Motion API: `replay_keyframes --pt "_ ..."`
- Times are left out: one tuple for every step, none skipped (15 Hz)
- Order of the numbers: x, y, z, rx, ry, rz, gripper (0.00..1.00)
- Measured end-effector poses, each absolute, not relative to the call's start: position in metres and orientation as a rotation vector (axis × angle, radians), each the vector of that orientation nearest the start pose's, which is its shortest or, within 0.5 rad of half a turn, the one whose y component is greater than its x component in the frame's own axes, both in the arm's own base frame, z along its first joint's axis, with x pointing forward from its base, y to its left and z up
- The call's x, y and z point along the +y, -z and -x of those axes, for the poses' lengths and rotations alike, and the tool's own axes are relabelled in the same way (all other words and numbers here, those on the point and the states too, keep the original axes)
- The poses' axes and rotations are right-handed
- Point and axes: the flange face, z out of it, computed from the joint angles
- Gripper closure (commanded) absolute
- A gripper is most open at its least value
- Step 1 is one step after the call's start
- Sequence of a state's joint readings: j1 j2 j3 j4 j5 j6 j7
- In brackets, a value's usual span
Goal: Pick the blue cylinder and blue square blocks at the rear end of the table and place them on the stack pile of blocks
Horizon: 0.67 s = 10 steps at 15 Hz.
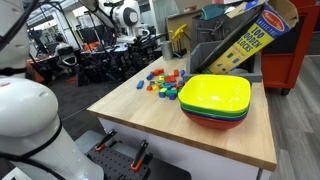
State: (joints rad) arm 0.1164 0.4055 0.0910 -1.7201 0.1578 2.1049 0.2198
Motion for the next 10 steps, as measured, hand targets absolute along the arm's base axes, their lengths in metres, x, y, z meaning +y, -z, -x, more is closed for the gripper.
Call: replay_keyframes --pt "0.137 -0.349 -0.644 0.155 -0.062 2.973 0.00" --pt "0.136 -0.345 -0.647 0.167 -0.033 2.971 0.00" --pt "0.133 -0.341 -0.651 0.183 0.001 2.968 0.00" --pt "0.130 -0.335 -0.655 0.203 0.039 2.965 0.00" --pt "0.125 -0.330 -0.660 0.225 0.083 2.962 0.00" --pt "0.119 -0.323 -0.664 0.246 0.120 2.960 0.00" --pt "0.112 -0.316 -0.666 0.265 0.144 2.961 0.00" --pt "0.104 -0.308 -0.669 0.285 0.159 2.964 0.00" --pt "0.096 -0.300 -0.670 0.303 0.167 2.970 0.00" --pt "0.089 -0.292 -0.671 0.319 0.166 2.978 0.00"
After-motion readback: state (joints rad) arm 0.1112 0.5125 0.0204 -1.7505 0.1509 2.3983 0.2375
